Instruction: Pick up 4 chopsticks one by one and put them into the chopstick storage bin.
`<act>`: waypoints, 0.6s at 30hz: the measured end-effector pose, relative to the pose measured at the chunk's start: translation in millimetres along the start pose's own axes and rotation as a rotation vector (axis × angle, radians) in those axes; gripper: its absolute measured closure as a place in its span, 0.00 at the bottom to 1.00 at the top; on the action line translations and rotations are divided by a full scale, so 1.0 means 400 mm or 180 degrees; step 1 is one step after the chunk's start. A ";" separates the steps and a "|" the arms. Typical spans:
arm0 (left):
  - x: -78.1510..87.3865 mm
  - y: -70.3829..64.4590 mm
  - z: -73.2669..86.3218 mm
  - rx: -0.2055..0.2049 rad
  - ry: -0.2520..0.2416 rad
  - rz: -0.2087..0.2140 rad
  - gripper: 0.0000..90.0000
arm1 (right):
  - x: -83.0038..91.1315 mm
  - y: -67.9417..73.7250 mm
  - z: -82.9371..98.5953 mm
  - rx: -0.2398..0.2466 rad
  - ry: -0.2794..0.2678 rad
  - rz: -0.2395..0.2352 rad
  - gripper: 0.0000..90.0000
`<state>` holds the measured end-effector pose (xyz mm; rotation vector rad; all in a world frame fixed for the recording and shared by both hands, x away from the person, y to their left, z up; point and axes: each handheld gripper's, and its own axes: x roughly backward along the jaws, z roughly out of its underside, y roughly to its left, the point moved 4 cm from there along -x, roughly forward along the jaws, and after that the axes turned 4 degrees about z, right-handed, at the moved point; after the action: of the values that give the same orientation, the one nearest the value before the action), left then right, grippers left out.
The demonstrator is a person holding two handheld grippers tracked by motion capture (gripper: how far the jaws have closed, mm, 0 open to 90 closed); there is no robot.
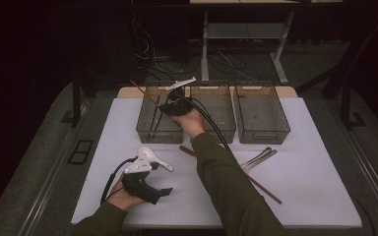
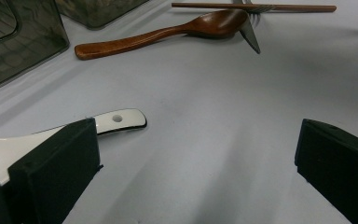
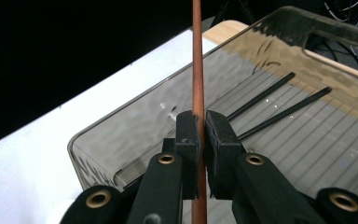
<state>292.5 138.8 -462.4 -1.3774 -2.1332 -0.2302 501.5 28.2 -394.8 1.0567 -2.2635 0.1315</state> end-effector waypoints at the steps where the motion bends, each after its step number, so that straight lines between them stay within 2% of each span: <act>1: 0.000 0.000 0.000 -0.0004 0.0002 0.0002 0.00 | -0.006 0.002 0.003 0.0026 0.0020 0.0002 0.93; 11: -0.002 -0.001 0.000 -0.0008 0.0013 0.0011 0.00 | -0.027 0.008 0.026 0.0112 0.0195 0.0052 0.92; 12: -0.002 -0.001 0.000 -0.0008 0.0013 0.0012 0.00 | -0.028 0.009 0.026 0.0117 0.0204 0.0063 0.89; 14: -0.002 -0.001 0.000 -0.0015 0.0015 0.0015 0.00 | -0.028 0.006 0.026 0.0109 0.0184 0.0101 0.74; 18: 0.000 0.000 0.001 -0.0026 0.0041 0.0021 0.00 | -0.017 -0.001 0.020 0.0059 0.0117 0.0133 0.62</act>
<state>292.4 139.1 -462.9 -1.3836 -2.1191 -0.2448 501.1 29.6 -405.3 1.0086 -2.2560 0.1881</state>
